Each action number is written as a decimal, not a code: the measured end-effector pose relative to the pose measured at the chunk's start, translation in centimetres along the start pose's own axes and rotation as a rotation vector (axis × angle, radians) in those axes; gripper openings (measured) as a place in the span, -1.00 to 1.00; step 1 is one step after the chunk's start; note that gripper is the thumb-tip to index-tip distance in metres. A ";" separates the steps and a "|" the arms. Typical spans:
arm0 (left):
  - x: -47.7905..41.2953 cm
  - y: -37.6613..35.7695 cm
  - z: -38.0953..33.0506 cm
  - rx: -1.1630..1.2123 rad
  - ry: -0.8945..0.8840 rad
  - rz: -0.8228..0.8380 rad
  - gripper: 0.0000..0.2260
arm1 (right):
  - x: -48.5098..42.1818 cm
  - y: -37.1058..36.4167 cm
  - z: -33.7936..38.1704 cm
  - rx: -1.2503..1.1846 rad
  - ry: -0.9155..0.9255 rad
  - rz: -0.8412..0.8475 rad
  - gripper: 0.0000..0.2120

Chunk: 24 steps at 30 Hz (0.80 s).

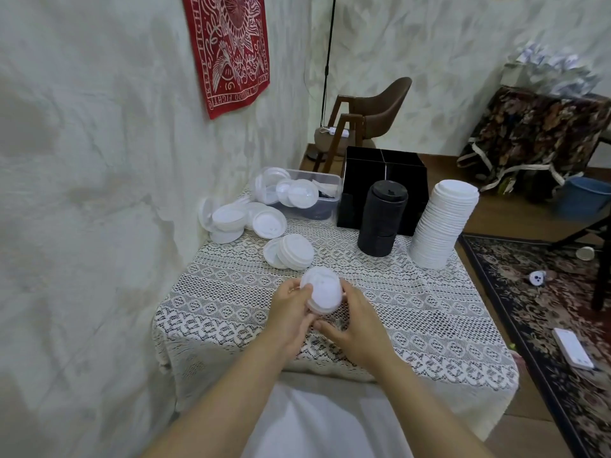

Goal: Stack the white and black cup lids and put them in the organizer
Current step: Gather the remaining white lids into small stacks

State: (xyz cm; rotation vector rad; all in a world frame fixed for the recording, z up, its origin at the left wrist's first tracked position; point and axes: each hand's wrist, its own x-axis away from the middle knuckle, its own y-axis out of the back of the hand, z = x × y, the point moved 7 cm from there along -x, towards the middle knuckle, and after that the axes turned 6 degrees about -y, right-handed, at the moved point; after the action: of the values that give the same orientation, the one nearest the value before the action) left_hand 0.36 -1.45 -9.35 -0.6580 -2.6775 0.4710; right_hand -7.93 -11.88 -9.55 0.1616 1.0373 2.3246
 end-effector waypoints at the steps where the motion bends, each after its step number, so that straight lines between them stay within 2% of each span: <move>1: 0.0 -0.4 0.6 0.065 0.049 0.010 -0.85 | 0.0 0.1 -0.1 -0.034 -0.015 -0.003 -0.14; 3: 0.2 -1.0 1.2 0.111 0.117 0.034 -0.77 | 0.0 0.3 -0.2 -0.098 -0.054 -0.017 -0.11; 7: 0.2 -1.1 1.9 -0.017 0.136 0.101 -0.65 | -0.5 0.4 -0.6 -0.151 -0.091 -0.021 -0.14; 11: 0.1 -1.2 1.9 -0.024 0.145 0.140 -0.75 | -0.9 0.8 -0.5 -0.197 -0.096 -0.019 -0.16; 14: -0.5 -0.8 1.1 -0.113 0.104 0.137 -0.86 | -1.4 1.0 -0.1 -0.190 -0.056 0.085 -0.10; 19: -1.7 -0.7 0.3 -0.169 0.066 0.158 -0.78 | -2.1 1.4 -0.2 -0.157 -0.004 0.148 -0.07; 24: -3.0 -1.2 0.8 -0.148 0.064 0.124 -0.71 | -3.2 1.6 -1.1 -0.104 -0.038 0.041 -0.12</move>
State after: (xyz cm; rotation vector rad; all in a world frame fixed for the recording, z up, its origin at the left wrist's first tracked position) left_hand 2.08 -4.16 -10.32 -0.8704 -2.6392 0.2791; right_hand -6.40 -15.19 -8.83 0.1877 0.9002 2.3970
